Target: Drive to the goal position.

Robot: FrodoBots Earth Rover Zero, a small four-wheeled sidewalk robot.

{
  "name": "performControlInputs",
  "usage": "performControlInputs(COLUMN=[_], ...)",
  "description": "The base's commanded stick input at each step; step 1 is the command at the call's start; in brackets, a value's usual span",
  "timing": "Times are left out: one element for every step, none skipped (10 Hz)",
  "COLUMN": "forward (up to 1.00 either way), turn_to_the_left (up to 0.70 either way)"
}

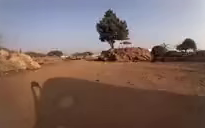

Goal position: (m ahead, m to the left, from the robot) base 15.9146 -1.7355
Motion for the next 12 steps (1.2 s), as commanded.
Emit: performControlInputs(forward=[0.7,0.7,0.7,0.7,0.7,0.7,0.7,0.7,0.7,0.7,0.7,0.7], turn_to_the_left=[0.0,0.0,0.0,0.0,0.0,0.0,0.0,0.0,0.0,0.04,0.35,0.35])
